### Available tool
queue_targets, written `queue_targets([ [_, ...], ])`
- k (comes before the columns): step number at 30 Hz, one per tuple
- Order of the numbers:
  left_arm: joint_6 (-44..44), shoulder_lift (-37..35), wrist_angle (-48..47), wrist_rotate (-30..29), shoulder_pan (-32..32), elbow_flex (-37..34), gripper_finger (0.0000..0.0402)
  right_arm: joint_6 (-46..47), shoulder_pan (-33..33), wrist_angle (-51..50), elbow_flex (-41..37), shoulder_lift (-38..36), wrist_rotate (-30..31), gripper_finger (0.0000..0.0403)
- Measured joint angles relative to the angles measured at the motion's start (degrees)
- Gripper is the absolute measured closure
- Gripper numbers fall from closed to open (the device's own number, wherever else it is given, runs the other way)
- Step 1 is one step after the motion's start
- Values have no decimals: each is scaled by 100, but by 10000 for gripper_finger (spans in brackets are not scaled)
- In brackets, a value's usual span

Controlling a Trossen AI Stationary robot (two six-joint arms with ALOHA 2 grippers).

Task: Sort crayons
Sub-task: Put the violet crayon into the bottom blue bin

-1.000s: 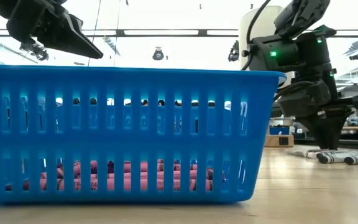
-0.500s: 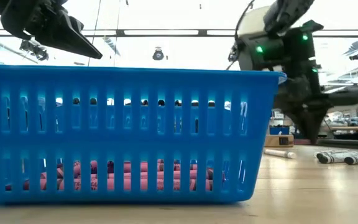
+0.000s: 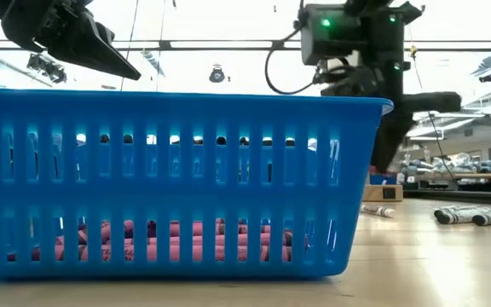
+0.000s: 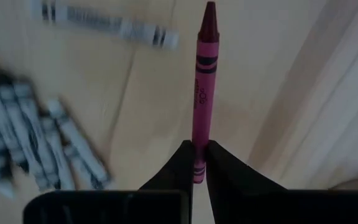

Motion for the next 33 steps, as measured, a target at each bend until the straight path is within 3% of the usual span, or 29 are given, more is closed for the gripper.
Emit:
queue_targets([
  [18, -148, 2, 9, 2, 2, 2, 264, 647, 302, 1259, 471, -9, -789, 368],
  [29, -221, 4, 262, 525, 2, 9, 264, 1592, 443, 2975, 471, -11, -2597, 368],
  [33, -223, 7, 352, 721, 0, 9, 264, 2144, 497, 3832, 471, -11, -2922, 368],
])
